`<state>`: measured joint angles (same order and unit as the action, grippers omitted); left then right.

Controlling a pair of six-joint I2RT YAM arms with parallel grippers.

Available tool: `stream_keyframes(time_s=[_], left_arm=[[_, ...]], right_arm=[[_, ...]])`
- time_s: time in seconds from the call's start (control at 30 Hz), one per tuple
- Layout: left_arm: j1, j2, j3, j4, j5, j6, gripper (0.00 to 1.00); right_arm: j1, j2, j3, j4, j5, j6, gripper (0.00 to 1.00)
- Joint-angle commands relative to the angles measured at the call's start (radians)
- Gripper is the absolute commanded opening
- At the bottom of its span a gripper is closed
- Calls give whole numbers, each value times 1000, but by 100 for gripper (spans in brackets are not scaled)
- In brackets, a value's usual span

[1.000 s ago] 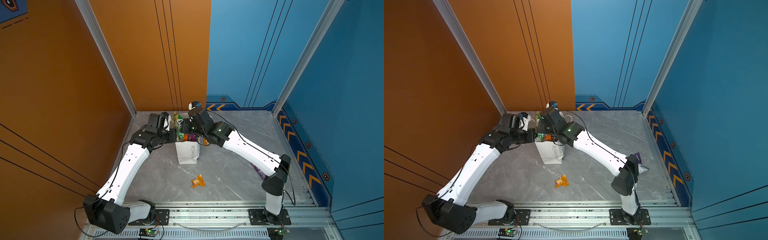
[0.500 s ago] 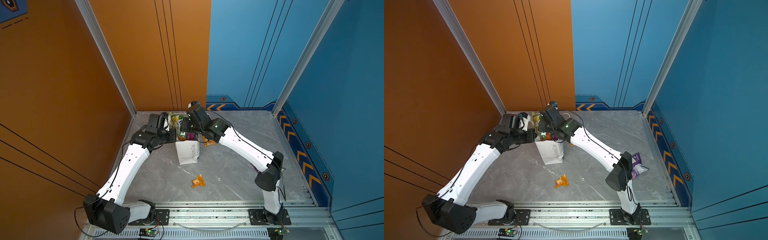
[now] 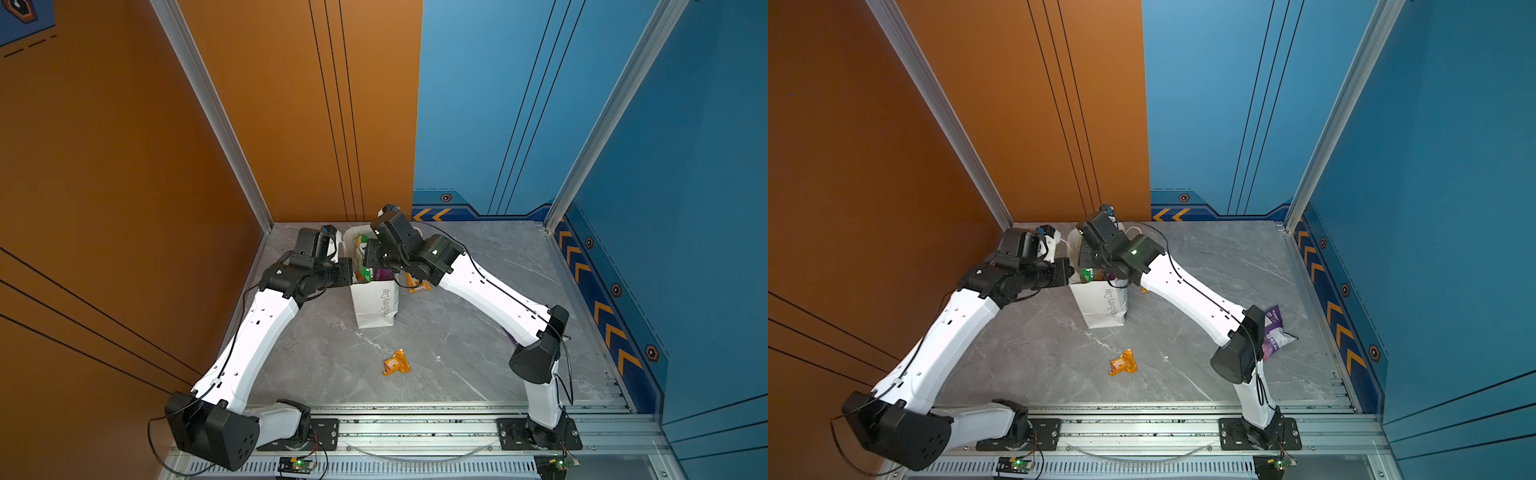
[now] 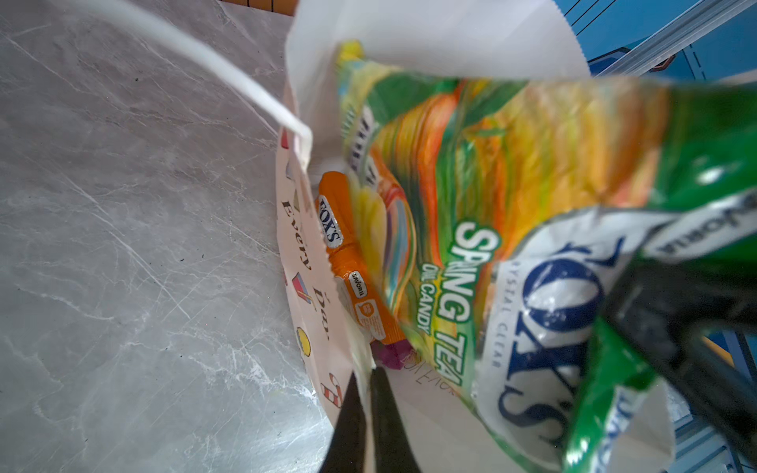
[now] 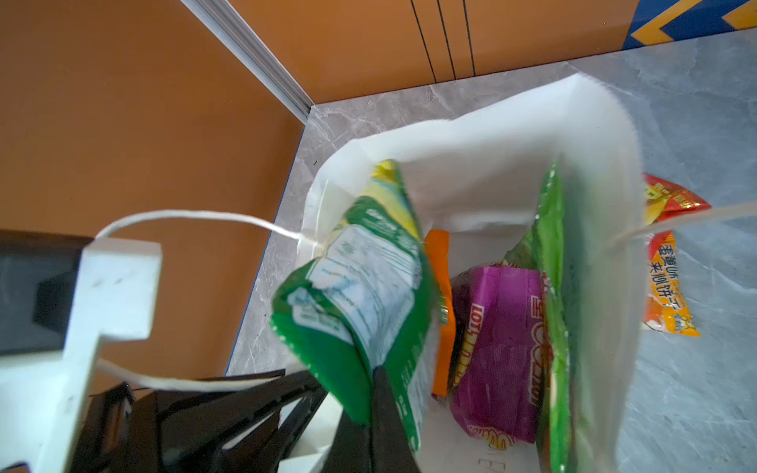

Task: Place the snacks into the paper bag
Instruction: 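Lower the green bag into the paper bag opening with the right gripper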

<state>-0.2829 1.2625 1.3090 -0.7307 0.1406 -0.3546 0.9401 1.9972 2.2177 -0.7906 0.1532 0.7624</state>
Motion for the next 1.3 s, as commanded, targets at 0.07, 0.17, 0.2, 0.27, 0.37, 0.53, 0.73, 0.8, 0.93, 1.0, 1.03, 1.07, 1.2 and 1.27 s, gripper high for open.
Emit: stream_keyframes(time_s=[0.07, 0.17, 0.2, 0.27, 0.37, 0.53, 0.73, 0.8, 0.93, 1.0, 1.03, 1.07, 1.2, 1.27], left_arm=[[-2, -33, 0, 52, -21, 34, 0], [-4, -34, 0, 54, -10, 37, 0], [-3, -34, 0, 56, -6, 36, 0], [-4, -37, 0, 57, -3, 37, 0], [-7, -43, -2, 65, 4, 39, 0], [-9, -48, -6, 71, 17, 41, 0], [-11, -51, -6, 74, 28, 44, 0], [-12, -51, -7, 74, 29, 45, 0], [-12, -51, -6, 76, 28, 46, 0], [-12, -50, -7, 76, 28, 46, 0], [-14, -50, -6, 76, 29, 46, 0], [-12, -50, -5, 76, 29, 45, 0], [-13, -49, -7, 76, 25, 46, 0], [-13, -49, -6, 76, 25, 45, 0]], right_arm=[[22, -70, -3, -4, 37, -18, 0], [20, -59, -3, 7, 35, -17, 0], [19, -53, -3, 12, 26, -15, 0], [14, -39, -3, 23, 7, -10, 0], [4, -12, 3, 42, -18, -3, 0], [-27, 39, 25, 63, -65, 12, 0], [-46, 134, 104, 57, -107, 10, 0], [-50, 154, 115, 57, -109, 12, 0], [-55, 176, 122, 57, -103, 8, 0], [-54, 179, 123, 51, -90, 2, 0], [-54, 180, 123, 49, -79, -5, 0], [-54, 181, 123, 47, -71, -9, 0], [-51, 172, 128, 48, -67, -22, 2], [-49, 167, 135, 47, -61, -31, 10]])
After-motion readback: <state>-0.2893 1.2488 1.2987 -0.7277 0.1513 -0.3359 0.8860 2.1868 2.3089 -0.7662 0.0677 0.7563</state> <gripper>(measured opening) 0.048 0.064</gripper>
